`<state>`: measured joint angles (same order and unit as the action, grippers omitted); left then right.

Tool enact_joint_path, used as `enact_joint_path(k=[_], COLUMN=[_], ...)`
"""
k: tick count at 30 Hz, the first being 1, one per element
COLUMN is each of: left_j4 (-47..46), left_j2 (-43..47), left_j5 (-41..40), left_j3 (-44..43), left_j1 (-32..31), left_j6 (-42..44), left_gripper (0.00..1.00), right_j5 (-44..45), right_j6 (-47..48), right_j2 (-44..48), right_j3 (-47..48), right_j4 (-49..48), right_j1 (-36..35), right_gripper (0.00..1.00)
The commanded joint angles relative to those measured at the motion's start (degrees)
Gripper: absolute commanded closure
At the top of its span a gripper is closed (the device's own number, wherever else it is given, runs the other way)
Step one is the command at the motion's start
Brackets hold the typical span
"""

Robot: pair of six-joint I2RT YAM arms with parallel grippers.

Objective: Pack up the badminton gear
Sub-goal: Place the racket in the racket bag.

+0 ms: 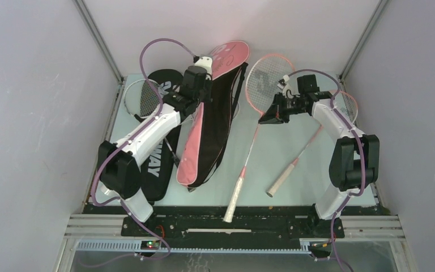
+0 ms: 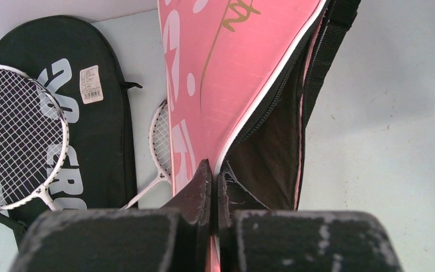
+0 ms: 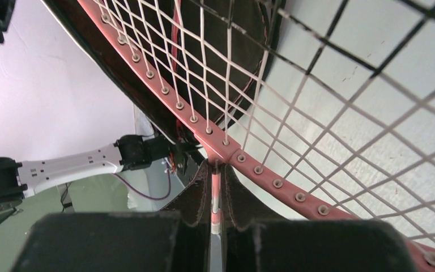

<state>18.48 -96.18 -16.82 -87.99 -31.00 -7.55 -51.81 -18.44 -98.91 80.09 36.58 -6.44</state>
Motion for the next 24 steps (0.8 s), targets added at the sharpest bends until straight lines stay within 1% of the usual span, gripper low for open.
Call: enact_joint_path(k=[1, 7, 10, 16, 24], left_j4=[-4.2, -3.6, -3.4, -2.8, -2.3], left_j2=[-0.6, -1.4, -1.2, -0.9, -0.2], left_j5=[-2.5, -3.0, -3.1, -1.4, 1.6], left_j3=[-5.6, -7.9, -7.8, -5.6, -1.0], left_j1=[-0.6, -1.7, -2.5, -3.8, -6.1], left_j6=[1.3, 2.1, 2.2, 0.3, -3.2], left_gripper=[1.00, 1.00, 1.00, 1.00, 1.00], right_j5=[-3.2, -2.0, -1.6, -0.4, 1.4], right_j6=[4.2, 6.4, 6.6, 5.5, 3.9], right_j2=[1.3, 0.4, -1.1, -4.5, -9.2], right_j3=[-1.3, -3.4, -3.5, -3.2, 0.8], right_j4=[4.8, 5.7, 5.5, 3.8, 2.4], right_j1=[-2.5, -7.9, -10.1, -13.8, -16.2], right_gripper=[1.00, 1.00, 1.00, 1.00, 1.00])
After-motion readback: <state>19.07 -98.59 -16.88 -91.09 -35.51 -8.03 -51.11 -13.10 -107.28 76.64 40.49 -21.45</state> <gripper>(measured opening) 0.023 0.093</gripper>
